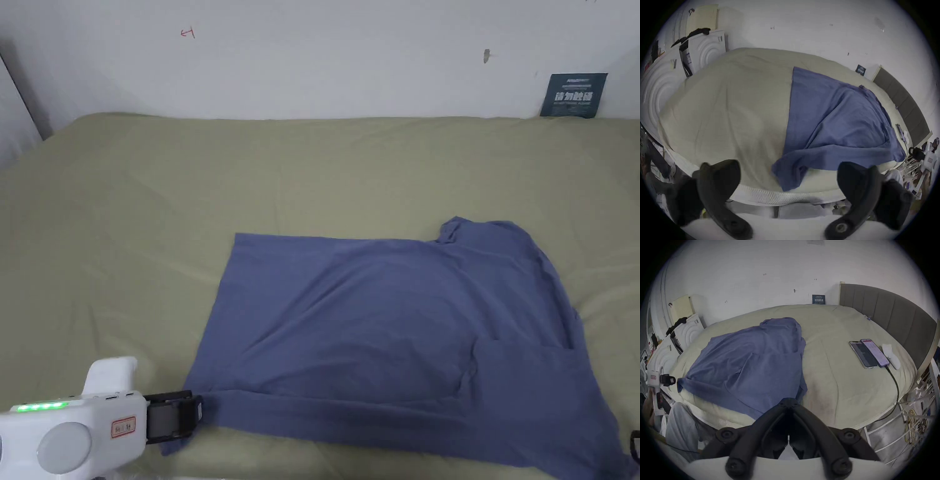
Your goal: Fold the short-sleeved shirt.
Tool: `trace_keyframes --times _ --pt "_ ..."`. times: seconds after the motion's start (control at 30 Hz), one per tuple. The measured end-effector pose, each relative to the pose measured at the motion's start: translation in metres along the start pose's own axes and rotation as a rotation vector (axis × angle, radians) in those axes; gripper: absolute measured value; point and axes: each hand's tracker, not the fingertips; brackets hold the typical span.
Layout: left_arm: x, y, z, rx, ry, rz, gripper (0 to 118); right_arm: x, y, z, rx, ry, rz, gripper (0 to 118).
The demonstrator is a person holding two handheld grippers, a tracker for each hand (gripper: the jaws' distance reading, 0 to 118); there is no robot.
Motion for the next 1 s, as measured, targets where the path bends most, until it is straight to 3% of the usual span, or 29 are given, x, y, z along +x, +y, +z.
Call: trace_keyframes --times 0.07,0.1,0.13,0.2,0.27,0.3,0.33,0.43,0.47,0.63,0.7,0.73,0.77,0.8,0.83,0.9,1.0 --pt "0.002 -0.003 -0.015 -0.017 0.021 0.0 113 0.002 -0.002 -0.002 -0.013 0.006 -0.003 2" --pt "0.001 -0.002 -0.02 -0.033 0.018 -0.002 105 0.002 -0.003 -0.003 -0.017 0.009 -0.008 2" --pt "0.004 -0.001 -0.023 -0.05 0.016 -0.003 77 0.003 -0.003 -0.006 -0.025 0.01 -0.014 2" --pt "0.012 -0.001 -0.025 -0.058 0.018 -0.014 5 0.013 -0.007 -0.015 -0.035 0.007 -0.019 2" --pt "0.016 -0.001 -0.024 -0.057 -0.077 -0.005 3 0.016 -0.009 -0.016 -0.044 0.007 -0.029 2" --pt "0.017 -0.003 -0.021 -0.058 -0.055 -0.013 3 0.017 -0.01 -0.016 -0.047 0.011 -0.03 4" --pt "0.021 -0.003 -0.022 -0.086 -0.036 -0.062 3 0.021 -0.011 -0.018 -0.05 0.014 -0.028 17" --pt "0.026 -0.006 -0.02 -0.068 -0.016 -0.066 3 0.021 -0.011 -0.018 -0.068 0.037 -0.001 88" --pt "0.025 -0.006 -0.02 -0.062 -0.013 -0.055 3 0.02 -0.011 -0.021 -0.091 0.059 0.004 95" --pt "0.038 -0.007 -0.007 -0.058 -0.006 -0.055 3 0.015 -0.015 -0.036 -0.149 0.101 0.038 95" --pt "0.035 -0.003 -0.008 -0.057 -0.003 -0.054 3 0.014 -0.018 -0.038 -0.152 0.108 0.035 90" --pt "0.034 -0.003 -0.008 -0.06 -0.003 -0.055 3 0.012 -0.019 -0.038 -0.142 0.128 0.023 73" --pt "0.034 -0.002 -0.007 -0.062 -0.006 -0.055 3 0.012 -0.018 -0.037 -0.134 0.128 0.026 47" --pt "0.033 -0.001 -0.007 -0.063 -0.008 -0.055 3 0.011 -0.018 -0.036 -0.127 0.116 0.037 6" --pt "0.03 0.001 -0.008 -0.065 -0.01 -0.055 3 0.012 -0.017 -0.035 -0.111 0.077 0.058 6" --pt "0.028 0.005 -0.005 -0.06 -0.021 -0.052 3 0.022 -0.013 -0.032 -0.131 0.124 0.002 6" --pt "0.026 0.012 -0.002 -0.053 -0.034 -0.059 3 0.025 -0.002 -0.027 -0.108 0.112 0.006 5"
